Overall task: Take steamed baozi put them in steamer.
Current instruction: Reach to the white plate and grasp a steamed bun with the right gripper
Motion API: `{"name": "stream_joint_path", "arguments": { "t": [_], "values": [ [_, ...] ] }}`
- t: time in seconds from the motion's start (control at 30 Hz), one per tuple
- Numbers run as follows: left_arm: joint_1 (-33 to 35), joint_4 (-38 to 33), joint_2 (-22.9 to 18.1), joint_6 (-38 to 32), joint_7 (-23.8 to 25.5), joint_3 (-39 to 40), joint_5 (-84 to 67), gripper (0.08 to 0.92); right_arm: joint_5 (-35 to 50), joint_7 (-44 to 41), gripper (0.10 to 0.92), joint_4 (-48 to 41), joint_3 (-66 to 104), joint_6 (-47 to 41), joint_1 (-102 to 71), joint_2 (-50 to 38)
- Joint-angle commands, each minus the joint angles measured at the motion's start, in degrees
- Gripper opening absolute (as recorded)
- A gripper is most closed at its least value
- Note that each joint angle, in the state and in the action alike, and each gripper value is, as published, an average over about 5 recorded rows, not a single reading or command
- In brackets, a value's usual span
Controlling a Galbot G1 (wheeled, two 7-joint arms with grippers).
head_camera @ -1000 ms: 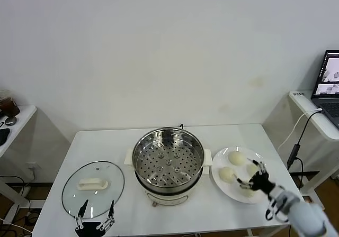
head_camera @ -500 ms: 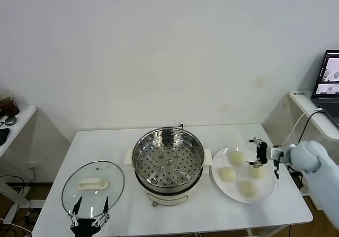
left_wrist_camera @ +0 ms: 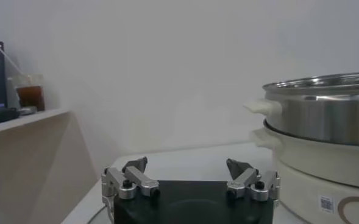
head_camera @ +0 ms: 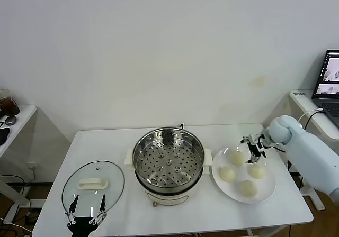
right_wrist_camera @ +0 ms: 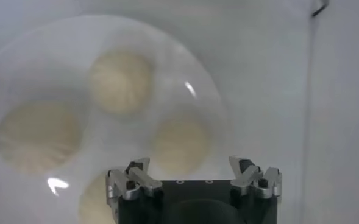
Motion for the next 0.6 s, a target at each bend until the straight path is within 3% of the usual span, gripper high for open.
{"name": "stream_joint_path", "arguments": {
  "t": [0.03, 0.6],
  "values": [
    [-0.3, 0.1, 0.0, -0.1, 0.0, -0.5, 0.2, 0.823, 0.7, -3.2, 0.823, -6.6, -10.3, -1.7, 6.7, 2.8],
    [0.2, -0.2, -0.1, -1.5, -0.4, -1.9, 1.7, 0.823, -1.1, 2.3, 0.775, -11.1, -7.6, -2.6, 4.8, 7.8]
  ]
}}
